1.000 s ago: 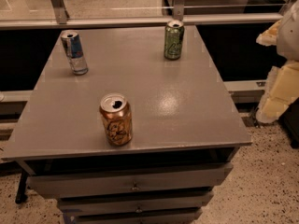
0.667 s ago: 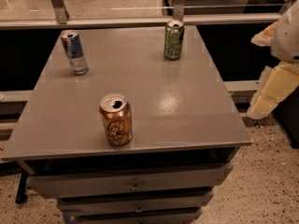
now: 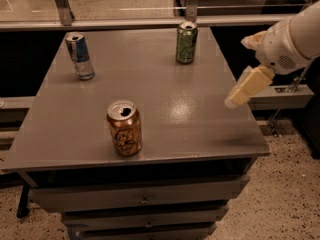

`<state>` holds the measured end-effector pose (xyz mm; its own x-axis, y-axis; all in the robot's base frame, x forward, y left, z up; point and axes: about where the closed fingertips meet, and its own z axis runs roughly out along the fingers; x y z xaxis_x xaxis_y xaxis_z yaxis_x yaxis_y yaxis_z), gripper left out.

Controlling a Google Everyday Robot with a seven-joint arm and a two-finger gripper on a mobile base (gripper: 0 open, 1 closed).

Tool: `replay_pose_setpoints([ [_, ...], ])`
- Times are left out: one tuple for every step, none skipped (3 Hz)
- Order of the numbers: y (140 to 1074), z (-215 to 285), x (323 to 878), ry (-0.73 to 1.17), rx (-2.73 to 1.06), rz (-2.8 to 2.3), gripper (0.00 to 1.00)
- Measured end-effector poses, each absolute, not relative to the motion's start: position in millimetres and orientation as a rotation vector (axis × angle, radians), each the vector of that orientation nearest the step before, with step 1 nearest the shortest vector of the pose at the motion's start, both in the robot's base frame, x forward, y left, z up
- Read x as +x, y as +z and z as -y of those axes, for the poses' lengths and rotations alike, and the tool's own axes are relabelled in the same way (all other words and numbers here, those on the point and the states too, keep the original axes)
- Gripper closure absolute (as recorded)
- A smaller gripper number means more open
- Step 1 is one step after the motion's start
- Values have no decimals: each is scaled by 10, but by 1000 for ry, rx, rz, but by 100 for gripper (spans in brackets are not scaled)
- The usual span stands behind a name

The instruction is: Move green can near orange can

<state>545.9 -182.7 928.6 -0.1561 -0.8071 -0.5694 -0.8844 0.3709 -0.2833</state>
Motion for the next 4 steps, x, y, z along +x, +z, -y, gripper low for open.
replay_pose_setpoints([
  [9139,1634,6003,253,-1322,-1910,0],
  [9006,1501,6535,338,-1177,-1853,0],
  [8979,1322,6948,396,-1078,-1798,0],
  [8973,1176,7341,442,-975,-1752,0],
])
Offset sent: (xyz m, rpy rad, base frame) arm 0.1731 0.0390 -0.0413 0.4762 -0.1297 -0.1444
